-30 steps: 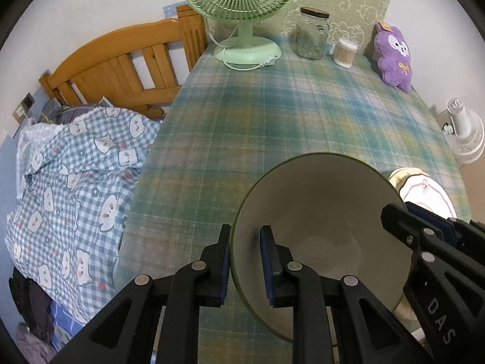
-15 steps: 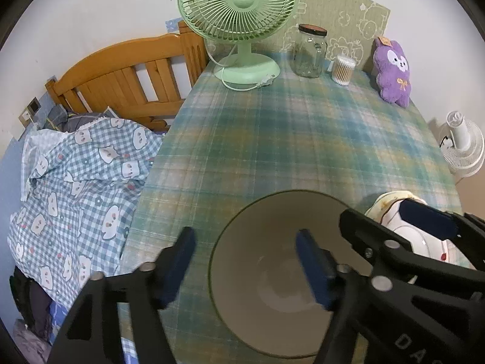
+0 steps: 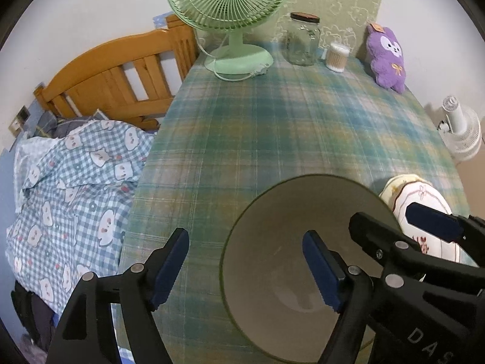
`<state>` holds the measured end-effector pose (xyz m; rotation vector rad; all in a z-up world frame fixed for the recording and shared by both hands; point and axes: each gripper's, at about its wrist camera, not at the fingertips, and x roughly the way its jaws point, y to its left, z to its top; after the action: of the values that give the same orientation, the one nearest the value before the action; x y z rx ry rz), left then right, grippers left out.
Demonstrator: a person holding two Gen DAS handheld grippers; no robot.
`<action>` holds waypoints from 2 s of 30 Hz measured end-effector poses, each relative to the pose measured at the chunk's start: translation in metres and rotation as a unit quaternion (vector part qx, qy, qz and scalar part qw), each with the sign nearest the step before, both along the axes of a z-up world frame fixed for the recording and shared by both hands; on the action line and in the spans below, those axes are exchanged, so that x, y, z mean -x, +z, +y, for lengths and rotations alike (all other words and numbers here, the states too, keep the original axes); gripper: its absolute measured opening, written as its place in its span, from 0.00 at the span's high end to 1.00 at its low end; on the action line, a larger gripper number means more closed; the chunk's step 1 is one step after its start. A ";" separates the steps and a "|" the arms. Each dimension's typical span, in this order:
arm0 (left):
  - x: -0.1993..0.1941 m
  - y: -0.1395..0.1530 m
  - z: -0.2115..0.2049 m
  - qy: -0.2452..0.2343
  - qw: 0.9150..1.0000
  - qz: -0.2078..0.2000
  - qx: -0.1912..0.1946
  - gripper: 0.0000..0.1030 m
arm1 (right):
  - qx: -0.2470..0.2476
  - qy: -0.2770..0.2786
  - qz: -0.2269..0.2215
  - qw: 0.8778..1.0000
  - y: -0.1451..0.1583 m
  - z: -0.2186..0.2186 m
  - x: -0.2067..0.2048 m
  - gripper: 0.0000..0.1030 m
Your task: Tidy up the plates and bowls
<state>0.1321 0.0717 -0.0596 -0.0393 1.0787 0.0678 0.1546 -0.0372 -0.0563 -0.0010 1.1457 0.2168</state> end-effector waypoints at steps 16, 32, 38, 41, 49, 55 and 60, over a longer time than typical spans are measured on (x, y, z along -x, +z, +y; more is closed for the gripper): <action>0.004 -0.024 0.011 -0.069 0.997 0.017 0.035 0.35 | 0.000 -0.082 0.027 0.996 -0.030 0.006 0.010 0.52; -0.009 -0.030 0.000 -0.125 0.990 0.035 0.054 0.50 | -0.007 -0.110 0.047 0.993 -0.044 0.003 0.000 0.56; -0.009 -0.030 -0.003 -0.140 0.988 0.034 0.050 0.53 | 0.004 -0.108 0.048 0.993 -0.043 0.008 0.000 0.56; -0.009 -0.030 -0.003 -0.138 0.988 0.037 0.051 0.53 | 0.002 -0.113 0.051 0.992 -0.043 0.008 0.000 0.56; -0.009 -0.025 -0.003 -0.135 0.988 0.045 0.057 0.53 | 0.005 -0.117 0.050 0.992 -0.038 0.008 0.003 0.55; -0.005 -0.017 -0.008 -0.145 0.987 0.036 0.054 0.53 | 0.000 -0.127 0.044 0.991 -0.030 0.000 0.007 0.55; -0.002 -0.009 -0.016 -0.146 0.987 0.034 0.053 0.54 | -0.002 -0.131 0.039 0.991 -0.020 -0.008 0.013 0.55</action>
<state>0.1345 0.0558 -0.0684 0.0255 1.1449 -0.2547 0.1417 -0.0451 -0.0765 0.1609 1.2102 -0.0141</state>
